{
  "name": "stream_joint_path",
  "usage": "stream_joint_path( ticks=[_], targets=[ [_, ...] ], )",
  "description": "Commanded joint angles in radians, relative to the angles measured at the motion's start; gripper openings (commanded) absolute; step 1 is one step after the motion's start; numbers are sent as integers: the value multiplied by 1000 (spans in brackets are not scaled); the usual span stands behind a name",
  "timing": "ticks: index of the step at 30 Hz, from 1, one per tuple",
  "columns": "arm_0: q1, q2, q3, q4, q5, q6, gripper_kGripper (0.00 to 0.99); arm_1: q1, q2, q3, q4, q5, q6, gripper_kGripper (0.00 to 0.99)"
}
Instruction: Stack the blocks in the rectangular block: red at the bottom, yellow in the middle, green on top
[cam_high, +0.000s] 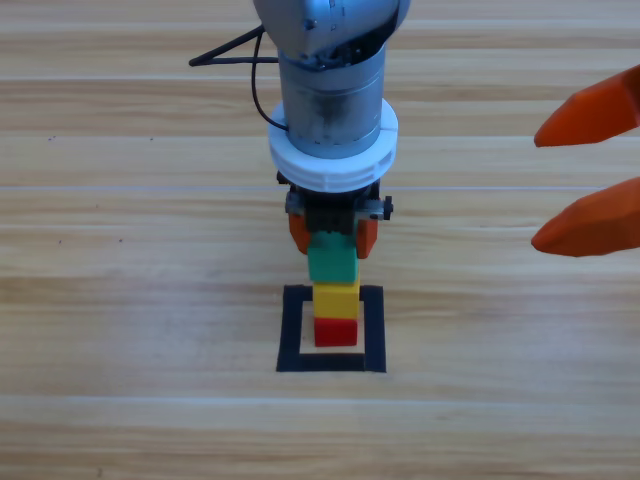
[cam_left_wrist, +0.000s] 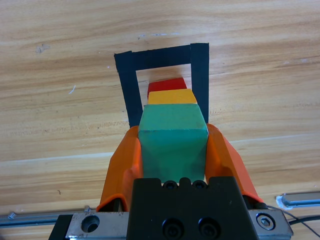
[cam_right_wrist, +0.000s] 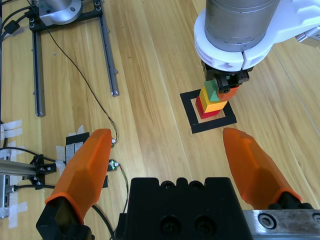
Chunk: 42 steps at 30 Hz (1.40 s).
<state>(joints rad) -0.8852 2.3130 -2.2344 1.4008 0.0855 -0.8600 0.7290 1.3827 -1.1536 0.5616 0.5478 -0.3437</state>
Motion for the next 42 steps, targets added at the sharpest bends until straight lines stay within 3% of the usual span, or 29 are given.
stream_joint_path(
  ticks=[1, 33, 34, 35, 36, 37, 42],
  targets=[
    [-28, 51, 3, 0, 16, 1, 0, 21, 27, 29, 9, 7, -6, 980],
    [-35, 62, -1, -2, 23, -8, 12, 23, 29, 29, 9, 7, -6, 980],
    [-35, 59, -1, -2, 23, -8, 264, 23, 29, 29, 9, 7, -6, 980],
    [-35, 54, 1, -2, 23, -8, 653, 21, 29, 29, 9, 7, -6, 980],
    [-37, 48, 1, -2, 23, -10, 948, 21, 29, 29, 9, 7, -6, 980],
    [-37, 43, 3, 0, 23, -10, 989, 21, 29, 29, 9, 7, -6, 980],
    [-37, 31, 15, 0, 31, -11, 990, 23, 29, 29, 9, 7, -6, 980]
  ],
)
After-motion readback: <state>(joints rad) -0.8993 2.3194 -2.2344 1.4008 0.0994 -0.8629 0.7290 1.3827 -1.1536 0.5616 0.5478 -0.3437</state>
